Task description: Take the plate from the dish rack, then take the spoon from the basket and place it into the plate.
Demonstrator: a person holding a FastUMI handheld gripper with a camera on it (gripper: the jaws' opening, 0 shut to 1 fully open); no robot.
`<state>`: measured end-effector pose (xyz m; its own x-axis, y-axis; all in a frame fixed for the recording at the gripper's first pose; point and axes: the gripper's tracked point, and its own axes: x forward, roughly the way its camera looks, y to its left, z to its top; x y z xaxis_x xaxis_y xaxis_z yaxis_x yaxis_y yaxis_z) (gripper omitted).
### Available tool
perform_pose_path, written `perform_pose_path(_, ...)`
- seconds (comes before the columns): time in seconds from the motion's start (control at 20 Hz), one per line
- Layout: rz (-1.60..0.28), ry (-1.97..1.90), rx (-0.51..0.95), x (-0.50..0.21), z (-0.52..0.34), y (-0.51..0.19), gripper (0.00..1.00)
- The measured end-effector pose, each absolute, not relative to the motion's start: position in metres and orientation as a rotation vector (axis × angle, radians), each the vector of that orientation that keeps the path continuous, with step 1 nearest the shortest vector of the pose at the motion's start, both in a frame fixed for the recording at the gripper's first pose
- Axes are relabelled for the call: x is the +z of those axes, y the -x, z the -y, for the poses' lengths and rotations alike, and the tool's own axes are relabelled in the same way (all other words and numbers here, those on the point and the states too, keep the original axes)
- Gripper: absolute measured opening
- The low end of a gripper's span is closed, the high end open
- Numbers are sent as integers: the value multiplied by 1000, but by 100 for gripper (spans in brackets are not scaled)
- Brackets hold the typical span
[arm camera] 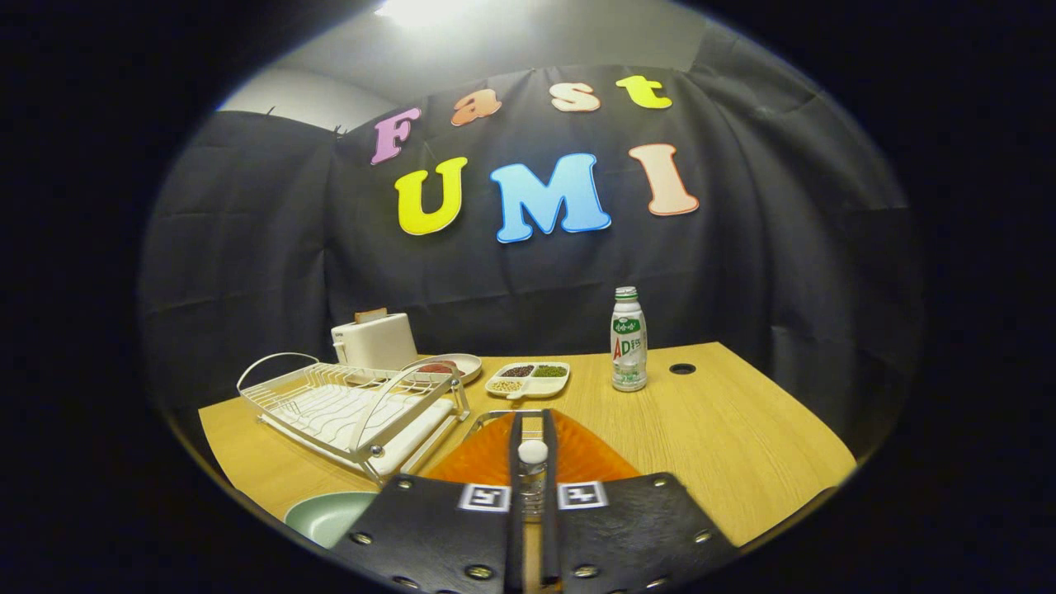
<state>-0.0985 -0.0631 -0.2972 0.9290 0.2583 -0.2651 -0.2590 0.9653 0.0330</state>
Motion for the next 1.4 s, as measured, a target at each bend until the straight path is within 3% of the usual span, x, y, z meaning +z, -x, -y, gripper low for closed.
perform_pose_path(0.4,-298,-21,255,-282,63,106,6)
perform_pose_path(0.85,-286,20,278,-211,62,108,6)
perform_pose_path(1.05,-296,53,308,-190,48,124,6)
perform_pose_path(1.4,-336,37,233,-172,42,172,6)
